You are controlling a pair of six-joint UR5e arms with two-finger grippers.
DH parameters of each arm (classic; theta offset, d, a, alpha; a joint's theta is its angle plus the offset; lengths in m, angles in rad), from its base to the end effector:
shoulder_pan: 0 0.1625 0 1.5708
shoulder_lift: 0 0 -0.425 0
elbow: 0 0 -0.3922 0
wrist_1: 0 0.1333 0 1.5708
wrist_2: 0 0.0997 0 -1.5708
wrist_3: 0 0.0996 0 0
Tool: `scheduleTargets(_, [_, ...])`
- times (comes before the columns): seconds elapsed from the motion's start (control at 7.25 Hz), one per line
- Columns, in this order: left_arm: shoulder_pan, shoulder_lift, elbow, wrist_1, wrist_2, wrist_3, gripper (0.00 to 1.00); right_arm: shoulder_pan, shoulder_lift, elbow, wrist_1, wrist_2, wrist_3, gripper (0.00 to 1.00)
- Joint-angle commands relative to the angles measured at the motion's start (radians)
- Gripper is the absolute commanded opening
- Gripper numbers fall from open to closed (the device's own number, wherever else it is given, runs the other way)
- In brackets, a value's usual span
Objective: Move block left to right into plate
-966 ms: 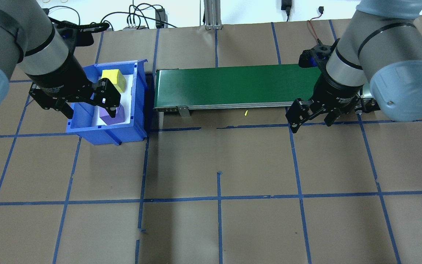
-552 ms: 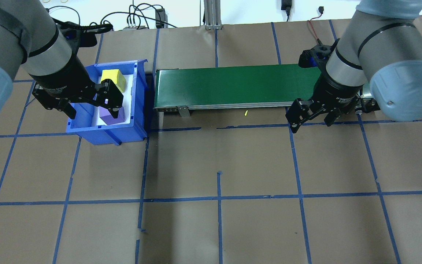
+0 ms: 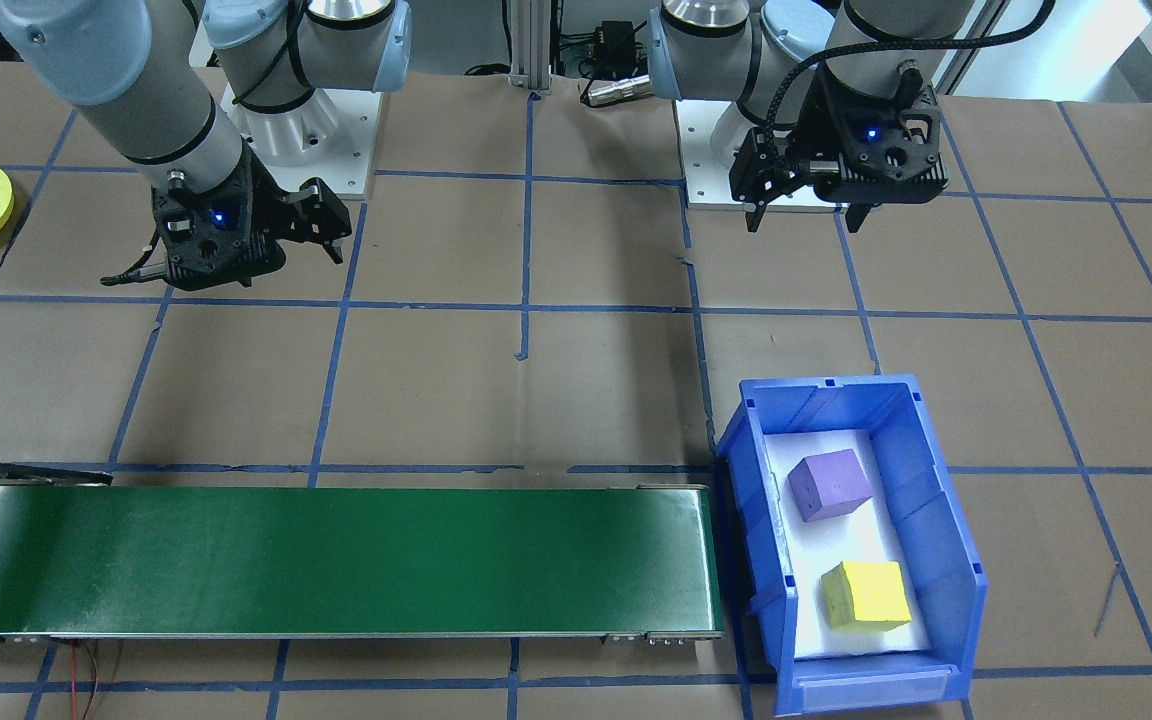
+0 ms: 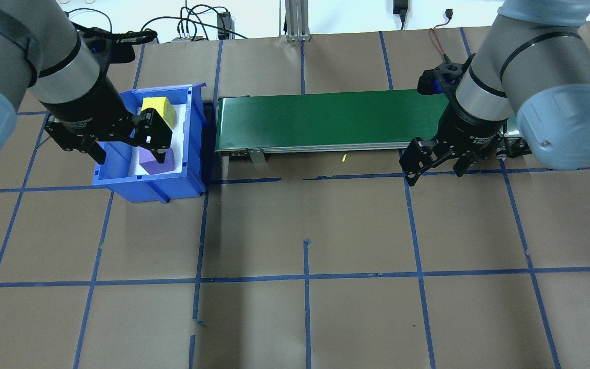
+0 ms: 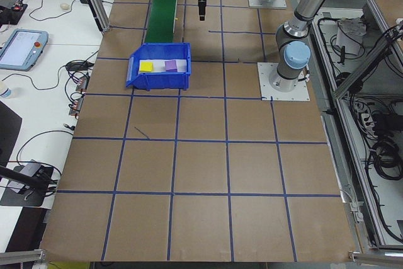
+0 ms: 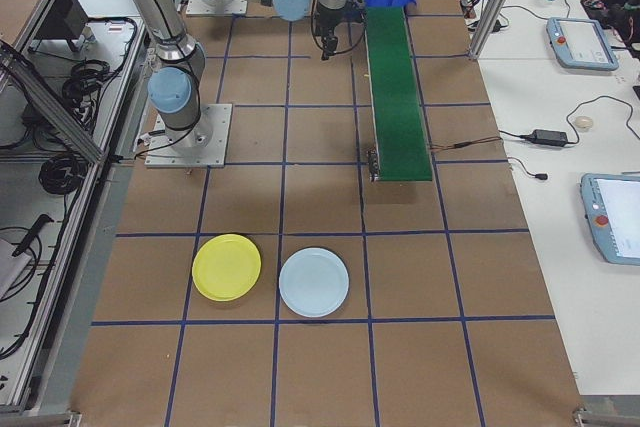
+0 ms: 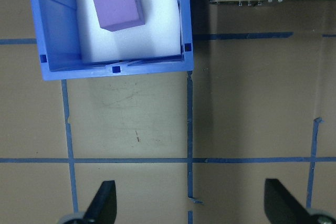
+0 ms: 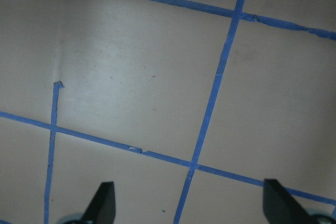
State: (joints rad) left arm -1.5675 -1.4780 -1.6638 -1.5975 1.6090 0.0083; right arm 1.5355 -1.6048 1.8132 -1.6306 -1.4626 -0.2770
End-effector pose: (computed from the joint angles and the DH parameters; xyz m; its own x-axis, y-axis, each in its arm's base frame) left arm -0.1280 -0.4502 0.4834 -0.9993 0.0060 -0.0380 0.0050 0.9996 0.0272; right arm 0.1280 -0.4580 0.3934 -0.9647 -0.2212 -0.1432 -0.2380 0.9647 0.1132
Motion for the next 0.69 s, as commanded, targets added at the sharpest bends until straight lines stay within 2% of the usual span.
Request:
scheduleTargets(0.0, [0.018, -0.013, -0.002, 0.060, 0.005, 0.024, 1.00, 0.000, 0.000, 0.000, 0.000, 0.001, 0.001, 1.00])
scheduleTargets(0.14, [0.024, -0.071, 0.004, 0.088, 0.009, 0.018, 1.00, 0.000, 0.000, 0.000, 0.000, -0.001, 0.001, 1.00])
scheduleTargets(0.28, [0.026, -0.162, 0.021, 0.220, 0.009, 0.019, 1.00, 0.000, 0.000, 0.000, 0.000, -0.001, -0.001, 1.00])
scheduleTargets(0.41, [0.026, -0.221, 0.027, 0.276, 0.009, 0.021, 1.00, 0.000, 0.000, 0.000, -0.002, 0.001, -0.001, 1.00])
scheduleTargets(0.55, [0.043, -0.260, 0.027, 0.281, 0.009, 0.025, 1.00, 0.000, -0.001, 0.000, 0.000, 0.001, 0.001, 1.00])
